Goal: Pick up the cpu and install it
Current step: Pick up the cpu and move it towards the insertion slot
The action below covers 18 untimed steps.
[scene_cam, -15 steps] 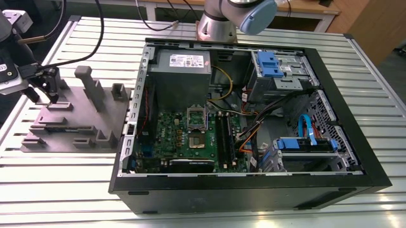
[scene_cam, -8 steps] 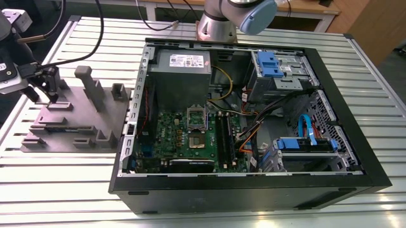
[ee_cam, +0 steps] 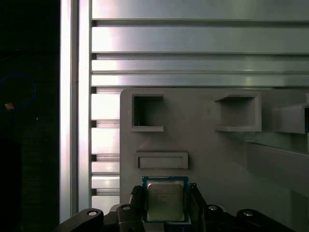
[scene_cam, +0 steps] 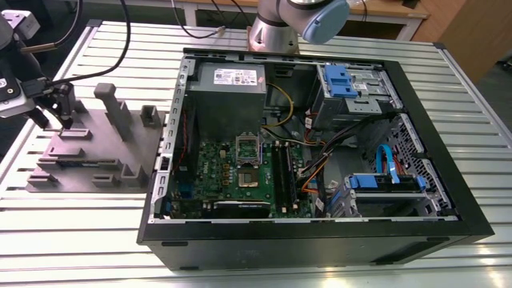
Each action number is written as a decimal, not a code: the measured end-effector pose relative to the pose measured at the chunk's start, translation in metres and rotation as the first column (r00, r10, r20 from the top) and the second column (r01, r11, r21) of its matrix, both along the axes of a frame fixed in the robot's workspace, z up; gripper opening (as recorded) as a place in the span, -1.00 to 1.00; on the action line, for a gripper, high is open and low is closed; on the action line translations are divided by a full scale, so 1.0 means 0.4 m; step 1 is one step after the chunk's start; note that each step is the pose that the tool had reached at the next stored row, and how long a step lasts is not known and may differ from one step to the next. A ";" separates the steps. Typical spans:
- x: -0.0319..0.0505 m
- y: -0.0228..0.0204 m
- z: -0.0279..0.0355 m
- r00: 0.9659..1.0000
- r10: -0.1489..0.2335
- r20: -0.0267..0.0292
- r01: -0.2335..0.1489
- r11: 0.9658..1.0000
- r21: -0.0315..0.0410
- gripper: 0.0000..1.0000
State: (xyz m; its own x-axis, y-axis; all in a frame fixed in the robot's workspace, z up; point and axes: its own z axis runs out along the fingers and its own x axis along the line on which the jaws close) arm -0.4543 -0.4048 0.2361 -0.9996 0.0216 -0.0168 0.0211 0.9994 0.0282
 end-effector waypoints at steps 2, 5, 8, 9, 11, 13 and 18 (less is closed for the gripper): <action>0.000 0.000 0.001 1.000 0.000 0.000 0.000 1.000 0.000 -0.06; 0.000 0.001 0.003 1.000 0.000 0.000 0.000 1.000 0.000 -0.06; 0.000 0.001 0.004 1.000 0.000 0.000 0.000 1.000 0.000 -0.06; 0.000 0.001 0.006 1.000 0.000 0.000 0.000 1.000 0.000 -0.06; 0.000 0.001 0.007 1.000 0.000 0.000 0.000 1.000 0.000 -0.06; 0.000 0.001 0.008 1.000 0.000 0.000 0.000 1.000 0.000 -0.06; 0.000 0.001 0.012 1.000 0.000 0.000 0.000 1.000 0.000 -0.06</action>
